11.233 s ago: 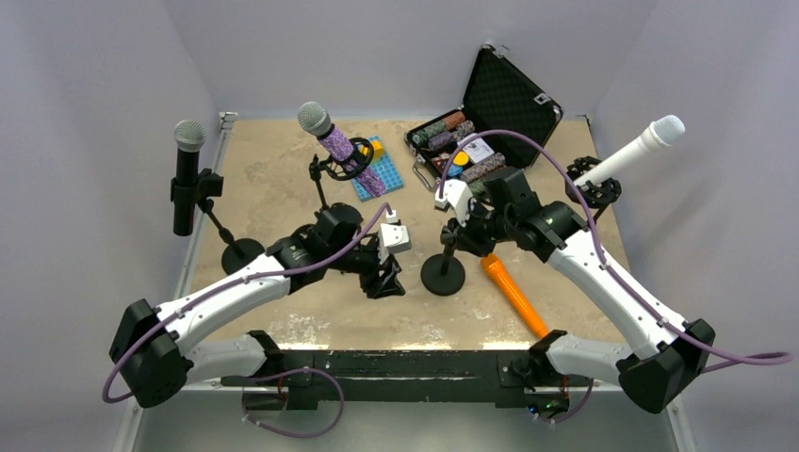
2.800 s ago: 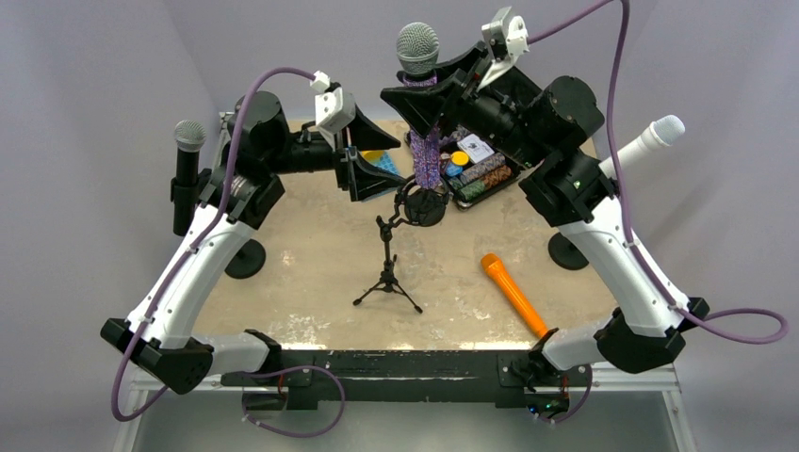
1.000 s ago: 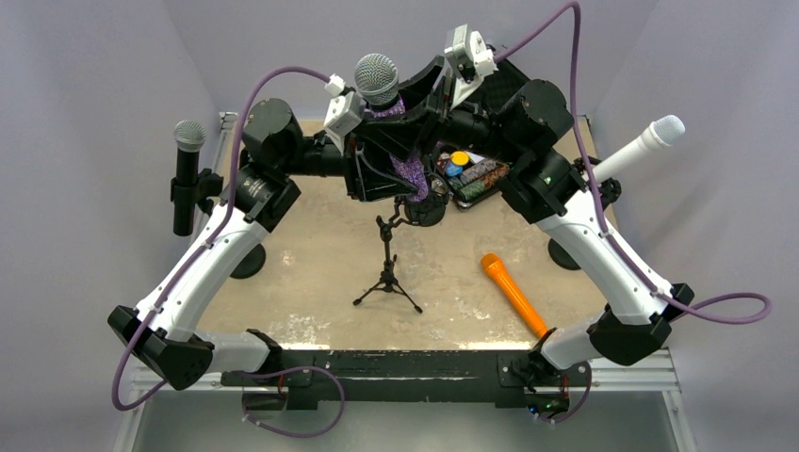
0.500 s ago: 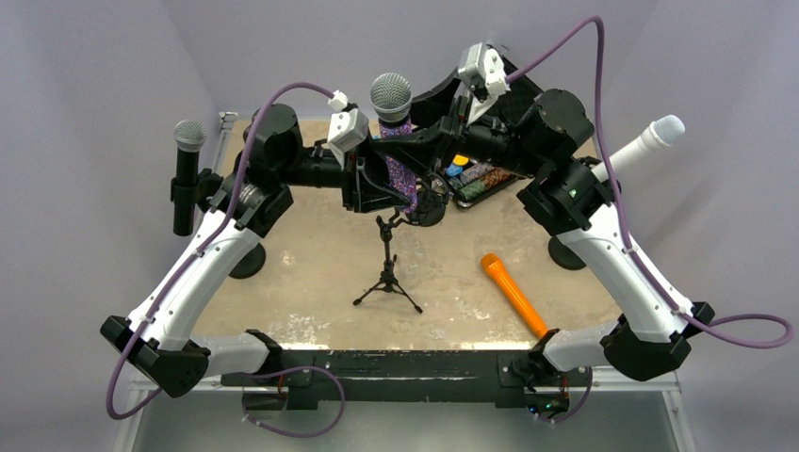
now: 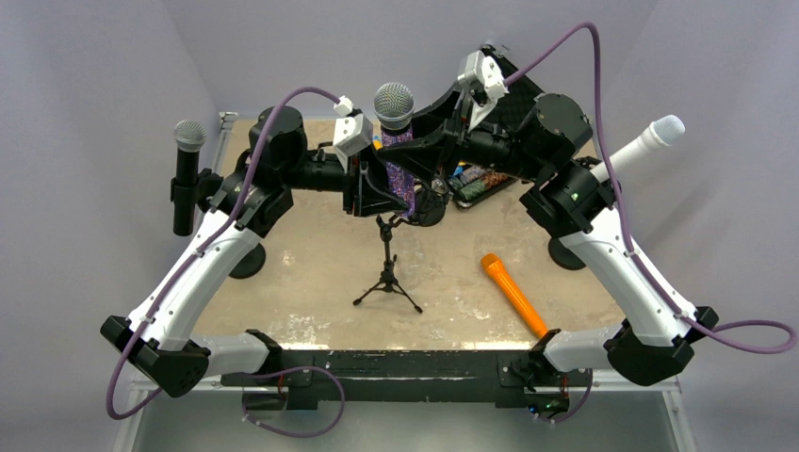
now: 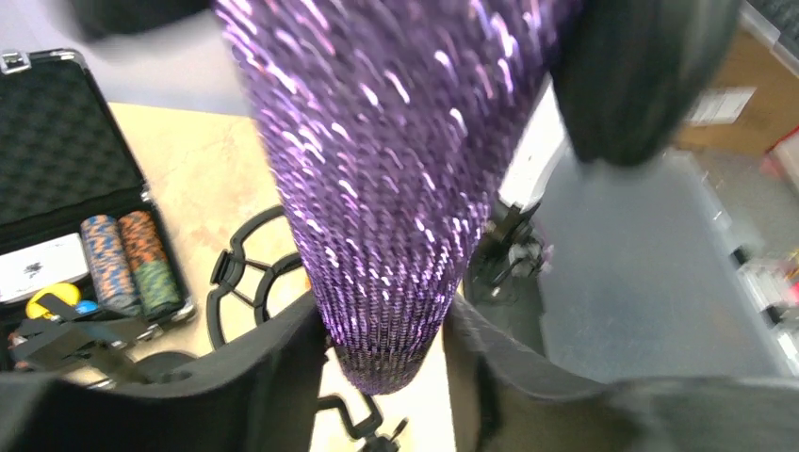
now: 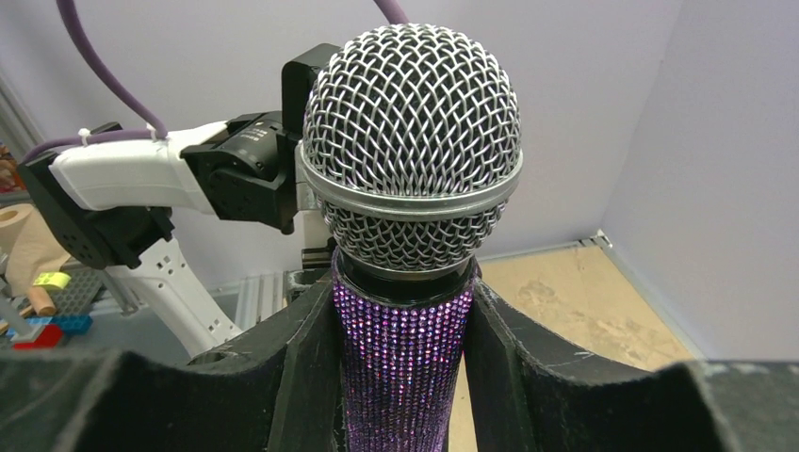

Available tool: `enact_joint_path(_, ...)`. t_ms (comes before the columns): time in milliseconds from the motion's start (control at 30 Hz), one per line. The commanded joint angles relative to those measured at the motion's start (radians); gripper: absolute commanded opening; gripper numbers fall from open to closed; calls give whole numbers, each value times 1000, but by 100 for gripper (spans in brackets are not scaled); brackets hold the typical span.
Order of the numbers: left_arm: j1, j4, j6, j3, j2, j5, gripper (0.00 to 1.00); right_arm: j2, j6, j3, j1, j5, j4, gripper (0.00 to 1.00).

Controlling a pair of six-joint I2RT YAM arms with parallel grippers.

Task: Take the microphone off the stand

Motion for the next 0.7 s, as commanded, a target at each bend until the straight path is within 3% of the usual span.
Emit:
enact_joint_path(0,8,164,-89,64,-16,-1,68,-15,6,-24,-6,-159,34,0)
enact_joint_path(167,8,266,-157,40,7,48,73,21,78,39,-7,-180,136,0)
enact_joint_path(500,8,228,-120,50,26,79,73,33,81,96,-21,-147,226,0)
enact_joint_path(600,8,262,-148,27,20,83,70,50,66,150,-32,-139,209,0)
enact_joint_path(667,8,274,-154,28,23,83,63,54,68,150,-36,-137,212,0)
